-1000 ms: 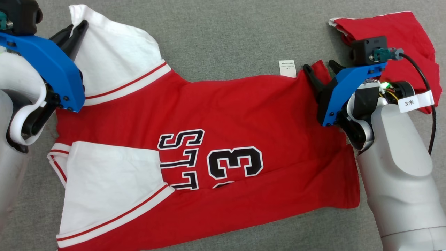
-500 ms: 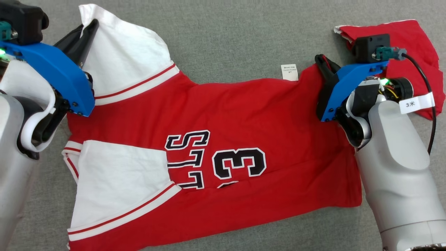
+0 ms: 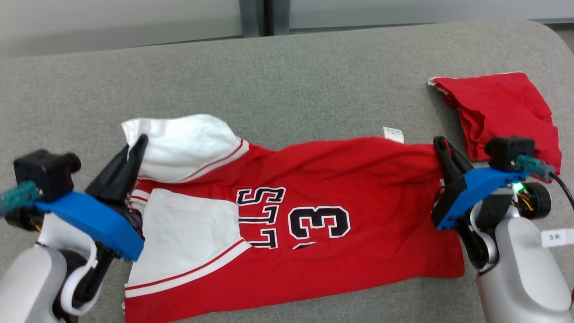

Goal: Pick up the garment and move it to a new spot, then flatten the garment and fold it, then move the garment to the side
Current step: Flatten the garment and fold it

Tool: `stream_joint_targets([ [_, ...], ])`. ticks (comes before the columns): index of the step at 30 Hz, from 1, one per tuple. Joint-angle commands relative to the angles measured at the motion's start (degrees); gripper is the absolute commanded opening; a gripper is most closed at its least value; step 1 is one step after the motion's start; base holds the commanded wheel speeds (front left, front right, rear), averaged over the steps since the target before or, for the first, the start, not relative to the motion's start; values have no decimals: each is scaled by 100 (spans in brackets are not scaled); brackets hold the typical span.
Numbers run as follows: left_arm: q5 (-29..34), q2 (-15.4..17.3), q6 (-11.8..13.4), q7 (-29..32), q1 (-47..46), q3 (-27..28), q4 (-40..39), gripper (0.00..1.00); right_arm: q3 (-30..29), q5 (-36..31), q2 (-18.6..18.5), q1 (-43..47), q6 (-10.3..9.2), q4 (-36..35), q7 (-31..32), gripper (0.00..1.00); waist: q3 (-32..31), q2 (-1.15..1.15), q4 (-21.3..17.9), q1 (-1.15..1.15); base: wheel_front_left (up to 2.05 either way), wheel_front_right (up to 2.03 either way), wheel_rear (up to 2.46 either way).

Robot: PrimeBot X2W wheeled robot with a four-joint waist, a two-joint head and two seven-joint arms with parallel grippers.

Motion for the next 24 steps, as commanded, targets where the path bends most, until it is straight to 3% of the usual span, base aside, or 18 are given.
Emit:
stream_joint_targets([
  [1, -65, -46, 106, -230, 383, 70, -156, 0, -141, -53, -27, 337, 0, -244, -33, 0, -155, 0, 3, 1, 0, 0, 0],
  [5, -230, -198, 224, -727, 1183, 137, -293, 0, -325, -20, 17, 996, 0, -767, 37, 0, -394, 0, 74, 1, 0, 0, 0],
  [15, -354, -694, 79, -1705, 2208, -12, 194, 0, -440, 107, 75, 1987, 0, -1387, 32, 3, -730, 0, 163, 1, 0, 0, 0],
  [17, -361, -787, 10, -1909, 2319, -43, 319, 56, -466, 136, 73, 2110, 0, -1419, -46, 39, -780, 0, 187, 1, 0, 0, 0],
  [18, -368, -830, -31, -1984, 2382, -57, 374, 100, -474, 149, 74, 2173, 0, -1423, -82, 75, -803, 0, 197, 1, 0, 0, 0],
  [19, -360, -864, -71, -2057, 2432, -61, 432, 100, -496, 170, 73, 2230, 0, -1421, -120, 100, -823, 0, 207, 1, 0, 0, 0],
  [24, -437, -1069, -172, -2285, 2730, 180, 609, 100, -620, 346, 73, 2480, 0, -1387, -291, 100, -900, 0, 254, 1, 0, 0, 0],
])
